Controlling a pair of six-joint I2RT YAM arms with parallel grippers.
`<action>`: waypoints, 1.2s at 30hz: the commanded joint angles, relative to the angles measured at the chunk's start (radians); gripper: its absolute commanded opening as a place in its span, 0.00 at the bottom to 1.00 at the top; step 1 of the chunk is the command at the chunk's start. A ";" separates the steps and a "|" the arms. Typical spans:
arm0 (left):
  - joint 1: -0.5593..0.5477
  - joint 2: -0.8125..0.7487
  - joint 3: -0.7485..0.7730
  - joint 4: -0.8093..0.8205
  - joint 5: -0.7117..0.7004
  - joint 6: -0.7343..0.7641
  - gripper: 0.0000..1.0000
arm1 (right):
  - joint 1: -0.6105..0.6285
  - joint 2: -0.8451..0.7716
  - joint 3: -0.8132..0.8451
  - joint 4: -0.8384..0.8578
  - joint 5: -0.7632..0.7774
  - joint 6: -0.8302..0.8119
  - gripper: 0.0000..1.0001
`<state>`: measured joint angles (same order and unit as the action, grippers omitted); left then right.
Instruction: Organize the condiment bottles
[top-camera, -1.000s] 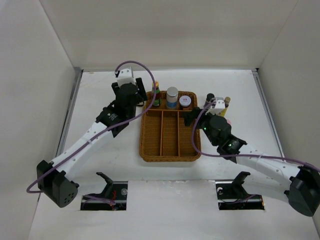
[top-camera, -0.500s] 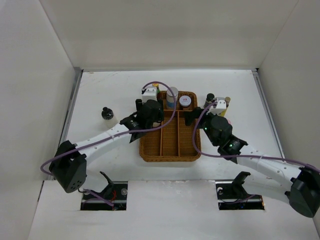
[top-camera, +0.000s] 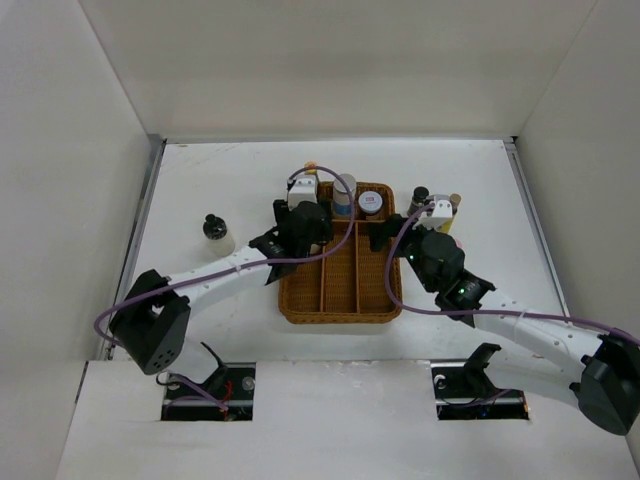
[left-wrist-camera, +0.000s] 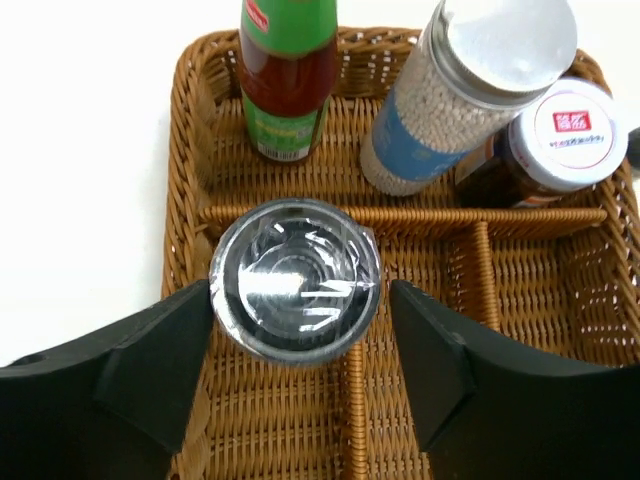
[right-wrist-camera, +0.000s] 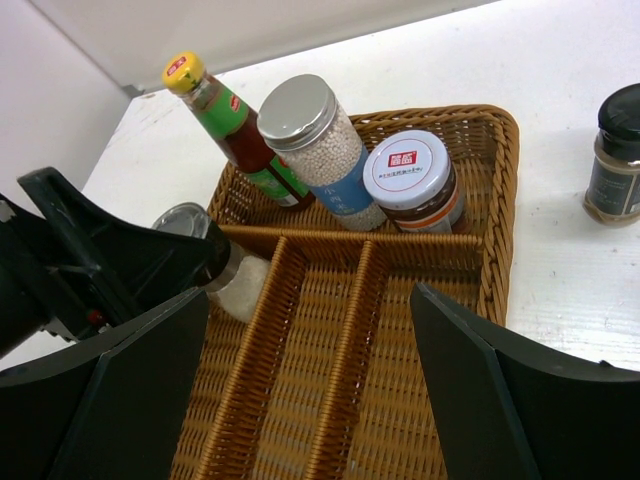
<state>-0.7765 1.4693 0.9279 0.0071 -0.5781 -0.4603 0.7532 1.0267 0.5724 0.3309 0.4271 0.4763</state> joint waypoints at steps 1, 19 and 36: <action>0.003 -0.088 -0.004 0.060 -0.023 -0.005 0.72 | -0.005 -0.022 -0.009 0.068 0.012 0.008 0.89; 0.358 -0.394 -0.146 -0.314 -0.131 -0.060 0.78 | -0.002 0.010 -0.006 0.085 -0.002 0.015 0.91; 0.486 -0.167 -0.176 -0.059 -0.146 -0.098 0.78 | 0.001 0.049 0.003 0.091 -0.013 0.012 0.93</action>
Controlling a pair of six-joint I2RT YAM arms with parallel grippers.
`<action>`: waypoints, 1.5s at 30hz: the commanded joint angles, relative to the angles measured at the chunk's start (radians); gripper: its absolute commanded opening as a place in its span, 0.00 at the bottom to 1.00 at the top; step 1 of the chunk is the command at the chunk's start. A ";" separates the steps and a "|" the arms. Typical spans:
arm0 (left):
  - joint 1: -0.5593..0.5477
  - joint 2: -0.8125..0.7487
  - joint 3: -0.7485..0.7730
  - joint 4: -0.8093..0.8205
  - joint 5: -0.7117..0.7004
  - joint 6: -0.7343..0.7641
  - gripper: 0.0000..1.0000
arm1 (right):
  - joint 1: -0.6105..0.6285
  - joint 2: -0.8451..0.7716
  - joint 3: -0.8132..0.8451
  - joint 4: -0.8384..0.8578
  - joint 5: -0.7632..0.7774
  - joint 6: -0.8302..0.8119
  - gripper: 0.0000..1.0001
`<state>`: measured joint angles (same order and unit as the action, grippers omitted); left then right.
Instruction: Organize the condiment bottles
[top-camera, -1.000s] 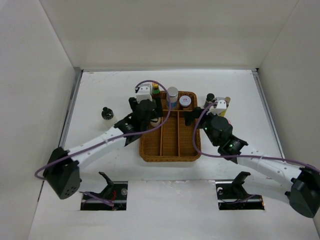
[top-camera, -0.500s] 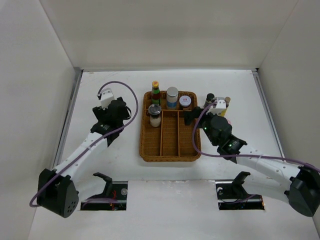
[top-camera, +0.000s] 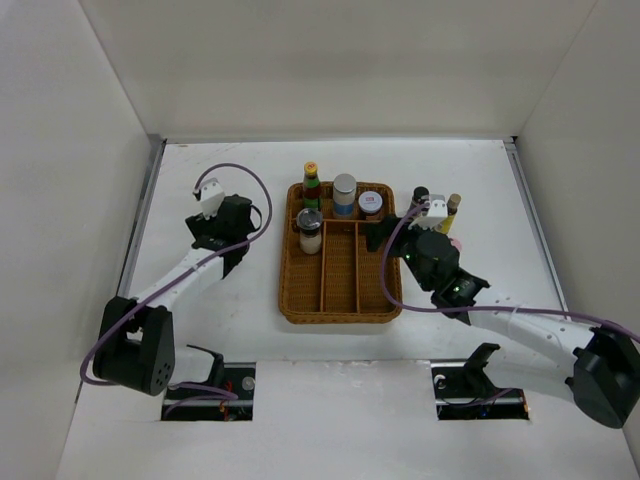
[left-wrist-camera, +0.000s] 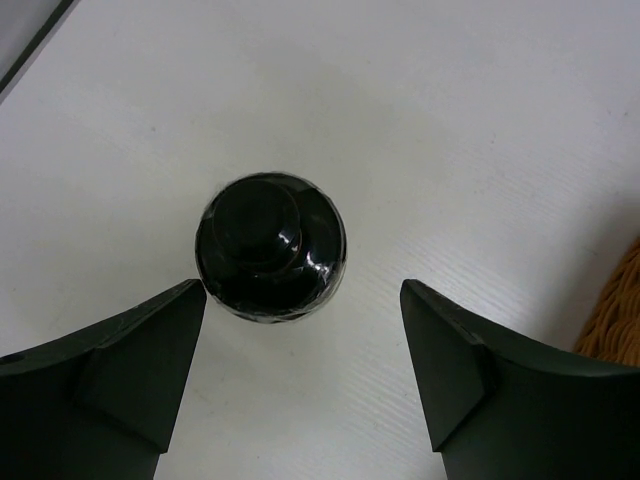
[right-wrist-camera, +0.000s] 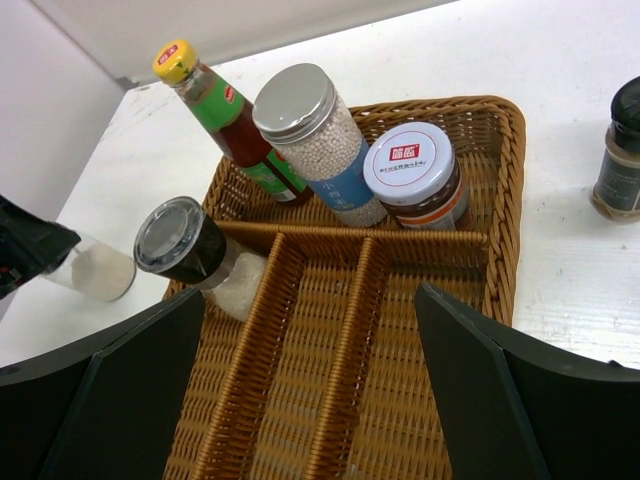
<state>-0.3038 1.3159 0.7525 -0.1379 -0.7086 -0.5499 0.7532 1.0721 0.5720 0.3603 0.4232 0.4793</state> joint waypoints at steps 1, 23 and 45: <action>0.025 -0.011 -0.001 0.087 -0.011 -0.007 0.78 | 0.001 0.003 0.003 0.062 -0.011 0.007 0.93; 0.067 -0.041 -0.033 0.124 0.035 -0.007 0.45 | 0.001 -0.023 -0.008 0.063 -0.011 0.010 0.93; -0.557 -0.428 0.062 -0.108 0.141 0.039 0.44 | 0.002 -0.044 -0.004 0.054 0.020 0.004 0.68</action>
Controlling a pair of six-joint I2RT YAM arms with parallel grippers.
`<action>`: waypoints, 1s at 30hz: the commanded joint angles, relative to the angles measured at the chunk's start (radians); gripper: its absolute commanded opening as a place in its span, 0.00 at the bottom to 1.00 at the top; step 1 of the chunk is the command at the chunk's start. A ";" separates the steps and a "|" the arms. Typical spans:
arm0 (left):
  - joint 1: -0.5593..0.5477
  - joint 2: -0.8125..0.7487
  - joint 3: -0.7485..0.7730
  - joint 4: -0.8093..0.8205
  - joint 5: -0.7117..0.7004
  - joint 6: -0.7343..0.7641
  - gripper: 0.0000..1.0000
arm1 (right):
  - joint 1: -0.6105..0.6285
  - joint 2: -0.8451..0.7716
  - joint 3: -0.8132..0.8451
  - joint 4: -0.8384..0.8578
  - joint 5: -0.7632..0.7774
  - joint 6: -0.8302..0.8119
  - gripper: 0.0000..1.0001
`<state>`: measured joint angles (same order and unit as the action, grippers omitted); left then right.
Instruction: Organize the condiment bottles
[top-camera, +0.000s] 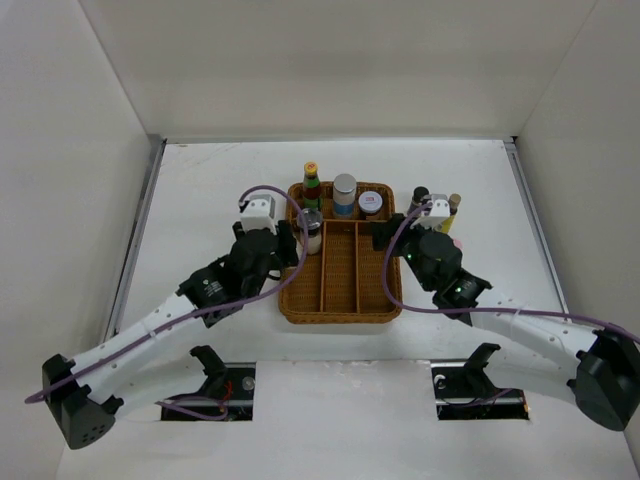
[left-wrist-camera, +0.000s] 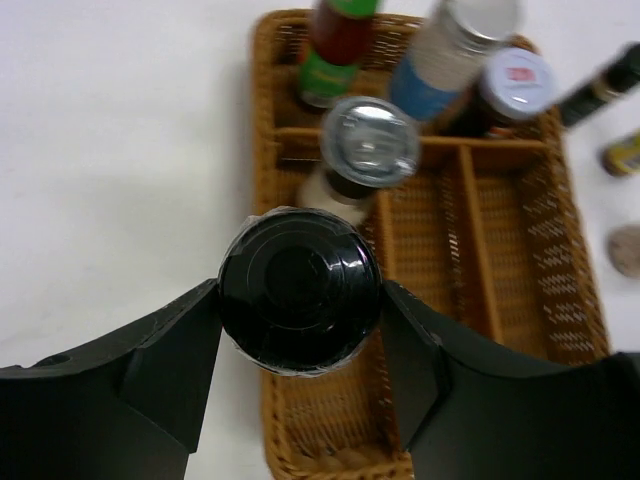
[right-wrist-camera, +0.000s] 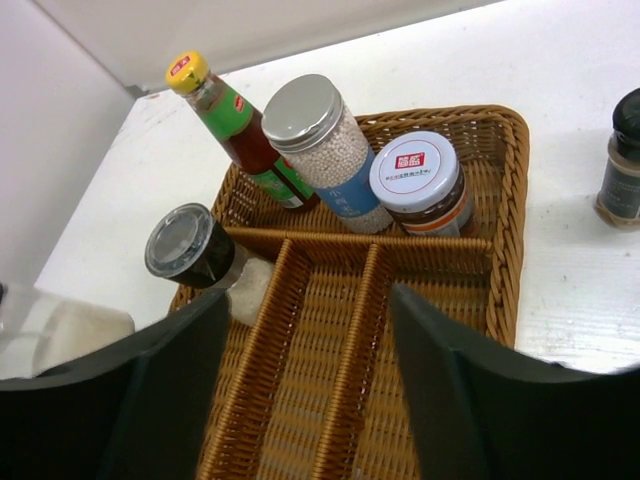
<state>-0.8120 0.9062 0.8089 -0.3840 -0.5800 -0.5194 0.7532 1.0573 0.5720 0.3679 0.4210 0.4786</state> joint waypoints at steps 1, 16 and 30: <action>-0.065 0.002 0.000 0.161 0.015 0.010 0.44 | 0.002 -0.039 -0.004 0.042 0.031 0.003 0.60; -0.141 0.267 -0.131 0.367 0.017 0.061 0.50 | -0.022 -0.197 -0.006 -0.139 0.211 0.000 0.66; -0.144 0.116 -0.136 0.274 -0.044 0.168 0.45 | -0.094 -0.269 0.014 -0.353 0.360 -0.006 0.82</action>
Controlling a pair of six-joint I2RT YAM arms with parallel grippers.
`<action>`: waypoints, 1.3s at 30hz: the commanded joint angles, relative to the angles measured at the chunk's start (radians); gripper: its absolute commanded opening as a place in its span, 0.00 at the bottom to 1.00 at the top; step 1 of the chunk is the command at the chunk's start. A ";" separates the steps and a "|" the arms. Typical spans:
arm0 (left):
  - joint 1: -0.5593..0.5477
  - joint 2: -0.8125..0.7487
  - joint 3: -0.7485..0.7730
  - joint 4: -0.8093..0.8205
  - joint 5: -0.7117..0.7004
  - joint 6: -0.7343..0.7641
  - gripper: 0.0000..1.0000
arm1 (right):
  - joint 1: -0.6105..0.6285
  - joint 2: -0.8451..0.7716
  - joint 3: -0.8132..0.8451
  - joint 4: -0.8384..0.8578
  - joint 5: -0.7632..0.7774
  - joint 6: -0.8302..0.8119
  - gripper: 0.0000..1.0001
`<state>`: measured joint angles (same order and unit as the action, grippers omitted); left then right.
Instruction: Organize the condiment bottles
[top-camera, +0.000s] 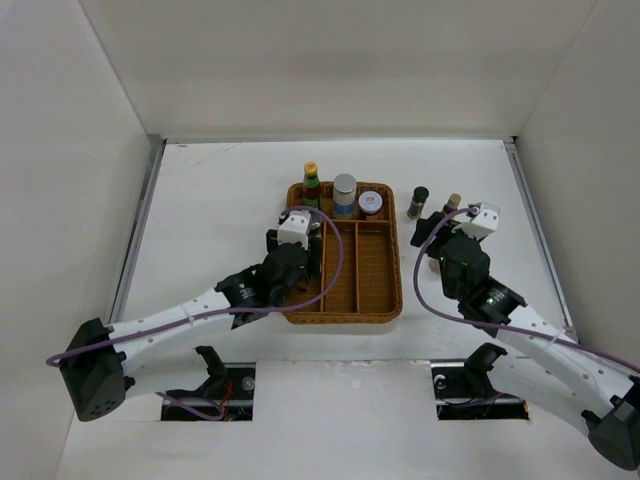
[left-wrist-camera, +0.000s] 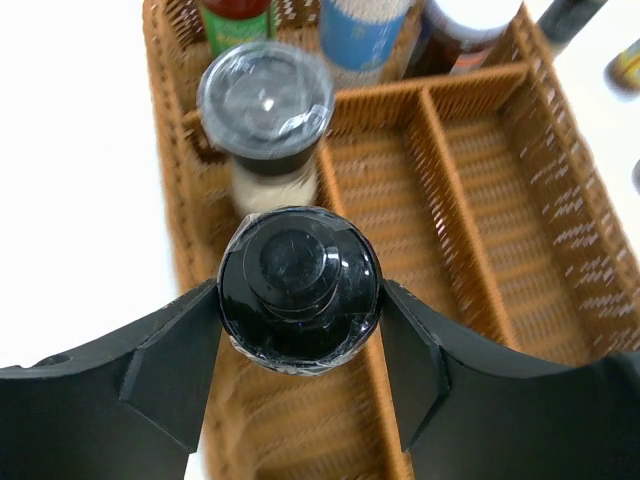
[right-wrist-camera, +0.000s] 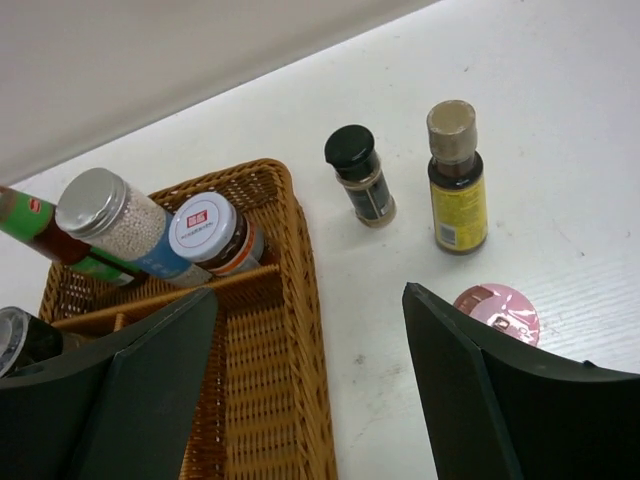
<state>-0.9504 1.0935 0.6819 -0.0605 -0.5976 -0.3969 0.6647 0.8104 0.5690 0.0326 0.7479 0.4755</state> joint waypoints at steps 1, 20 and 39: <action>-0.006 -0.079 -0.008 -0.055 -0.022 0.044 0.45 | -0.013 -0.022 0.017 -0.020 0.039 -0.006 0.82; -0.003 -0.012 -0.096 0.074 -0.002 -0.010 0.78 | -0.216 0.170 -0.007 -0.080 -0.021 0.064 0.91; 0.253 -0.422 -0.324 0.507 -0.071 -0.034 0.85 | -0.276 0.268 0.017 -0.099 -0.033 0.109 0.44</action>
<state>-0.7280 0.6750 0.3912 0.3305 -0.6586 -0.4122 0.3931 1.1385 0.5575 -0.0925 0.6842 0.5766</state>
